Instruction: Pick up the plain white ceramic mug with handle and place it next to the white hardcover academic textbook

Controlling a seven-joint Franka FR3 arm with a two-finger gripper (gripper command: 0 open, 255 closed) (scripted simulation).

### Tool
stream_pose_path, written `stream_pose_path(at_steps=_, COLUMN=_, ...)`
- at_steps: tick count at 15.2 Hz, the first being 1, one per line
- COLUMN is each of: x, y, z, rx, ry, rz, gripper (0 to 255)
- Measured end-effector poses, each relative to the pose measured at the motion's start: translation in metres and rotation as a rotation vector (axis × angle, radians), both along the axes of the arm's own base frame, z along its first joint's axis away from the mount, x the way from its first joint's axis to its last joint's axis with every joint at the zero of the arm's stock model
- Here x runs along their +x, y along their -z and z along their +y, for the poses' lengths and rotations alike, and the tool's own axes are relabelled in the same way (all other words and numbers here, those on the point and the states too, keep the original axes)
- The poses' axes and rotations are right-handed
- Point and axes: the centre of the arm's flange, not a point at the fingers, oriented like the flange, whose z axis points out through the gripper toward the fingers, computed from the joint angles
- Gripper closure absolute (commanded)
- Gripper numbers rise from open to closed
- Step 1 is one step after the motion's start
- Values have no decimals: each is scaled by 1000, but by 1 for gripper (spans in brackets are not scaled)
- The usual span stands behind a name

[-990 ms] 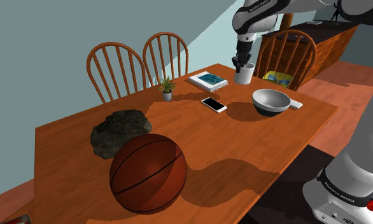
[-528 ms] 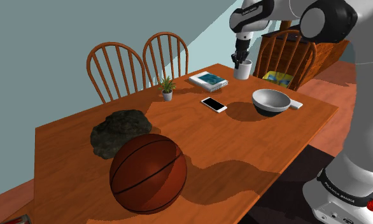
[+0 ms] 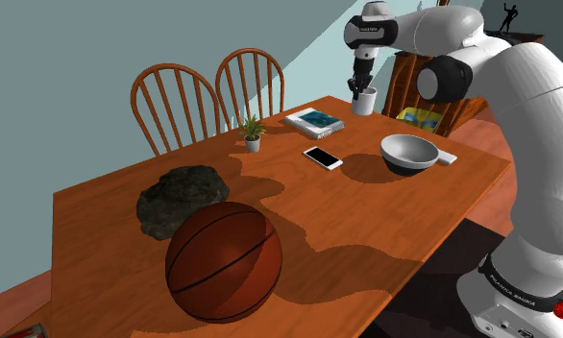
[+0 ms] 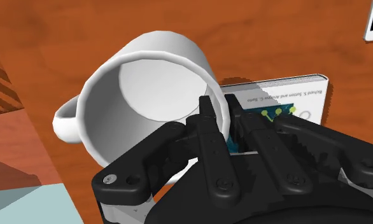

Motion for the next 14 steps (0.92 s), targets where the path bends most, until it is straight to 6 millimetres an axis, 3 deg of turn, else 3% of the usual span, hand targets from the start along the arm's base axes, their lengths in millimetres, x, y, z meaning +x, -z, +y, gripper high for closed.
stream_pose_path(at_steps=14, x=2, y=73, z=-1, rx=0, ry=-1, rz=-1, gripper=255)
